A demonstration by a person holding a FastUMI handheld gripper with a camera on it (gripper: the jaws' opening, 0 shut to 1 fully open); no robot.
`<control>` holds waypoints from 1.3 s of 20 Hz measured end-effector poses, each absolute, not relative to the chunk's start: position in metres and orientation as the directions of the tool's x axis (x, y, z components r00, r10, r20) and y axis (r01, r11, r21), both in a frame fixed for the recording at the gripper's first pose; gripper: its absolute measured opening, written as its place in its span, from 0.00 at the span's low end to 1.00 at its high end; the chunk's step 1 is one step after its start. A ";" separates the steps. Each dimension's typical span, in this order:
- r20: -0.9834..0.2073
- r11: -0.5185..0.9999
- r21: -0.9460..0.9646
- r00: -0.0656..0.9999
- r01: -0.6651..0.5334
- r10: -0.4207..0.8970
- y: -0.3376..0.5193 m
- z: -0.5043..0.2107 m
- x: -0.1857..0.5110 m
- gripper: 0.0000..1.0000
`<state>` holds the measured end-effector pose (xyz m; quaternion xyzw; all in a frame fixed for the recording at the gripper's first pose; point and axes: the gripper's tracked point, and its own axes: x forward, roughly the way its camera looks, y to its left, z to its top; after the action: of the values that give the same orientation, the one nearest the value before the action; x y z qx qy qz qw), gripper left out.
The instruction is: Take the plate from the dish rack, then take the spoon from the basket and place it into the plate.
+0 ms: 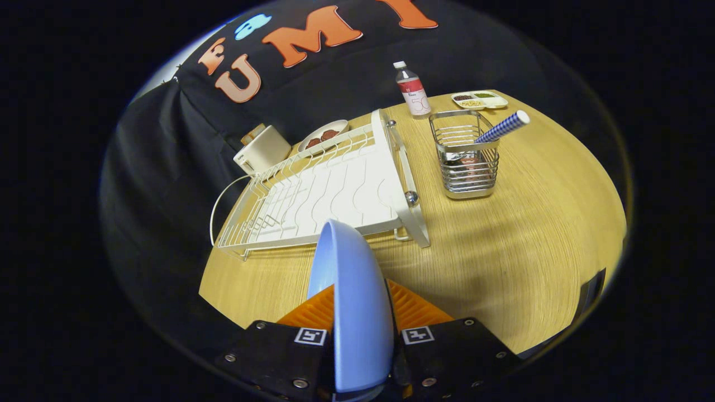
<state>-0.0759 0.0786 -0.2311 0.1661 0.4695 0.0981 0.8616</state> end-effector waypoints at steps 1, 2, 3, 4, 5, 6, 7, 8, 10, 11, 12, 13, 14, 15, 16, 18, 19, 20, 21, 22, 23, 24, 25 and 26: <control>-0.777 0.929 0.369 0.541 -0.022 0.321 0.079 -0.232 -0.075 0.40; -0.780 0.933 0.360 0.541 -0.023 0.315 0.078 -0.234 -0.074 0.42; -0.783 0.935 0.355 0.539 -0.022 0.310 0.077 -0.236 -0.072 0.44; -0.788 0.936 0.353 0.535 -0.015 0.305 0.075 -0.239 -0.071 0.46; -0.789 0.936 0.352 0.535 -0.012 0.303 0.074 -0.241 -0.070 0.51; -0.790 0.937 0.349 0.535 -0.008 0.299 0.072 -0.242 -0.069 0.53; -0.789 0.938 0.347 0.539 -0.005 0.295 0.071 -0.244 -0.068 0.57; -0.787 0.938 0.346 0.543 -0.004 0.293 0.070 -0.245 -0.066 0.60; -0.785 0.936 0.352 0.544 0.000 0.295 0.068 -0.250 -0.066 0.65; -0.788 0.933 0.360 0.538 0.009 0.299 0.066 -0.253 -0.066 0.67; -0.791 0.931 0.364 0.535 0.019 0.298 0.064 -0.255 -0.066 0.69; -0.791 0.932 0.361 0.538 0.027 0.291 0.062 -0.257 -0.064 0.71; -0.792 0.940 0.340 0.549 0.035 0.266 0.056 -0.259 -0.061 0.73; -0.792 0.952 0.302 0.568 0.047 0.223 0.047 -0.261 -0.056 0.75; -0.787 0.959 0.277 0.586 0.059 0.192 0.038 -0.263 -0.051 0.74; -0.761 0.949 0.305 0.619 0.078 0.194 0.032 -0.253 -0.047 0.76; -0.745 0.943 0.322 0.638 0.086 0.197 0.030 -0.250 -0.045 0.76; -0.727 0.943 0.319 0.663 0.095 0.179 0.023 -0.247 -0.040 0.76; -0.711 0.947 0.301 0.688 0.109 0.147 0.011 -0.245 -0.036 0.76; -0.693 0.950 0.285 0.712 0.125 0.114 -0.001 -0.242 -0.031 0.76; -0.674 0.951 0.275 0.734 0.141 0.086 -0.011 -0.237 -0.029 0.76; -0.653 0.950 0.272 0.754 0.155 0.064 -0.020 -0.233 -0.024 0.76; -0.631 0.949 0.269 0.774 0.165 0.045 -0.026 -0.228 -0.019 0.76; -0.609 0.949 0.266 0.793 0.172 0.027 -0.034 -0.222 -0.014 0.76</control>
<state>-0.0143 -0.0343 -0.2219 0.1556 0.3196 -0.0389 0.9339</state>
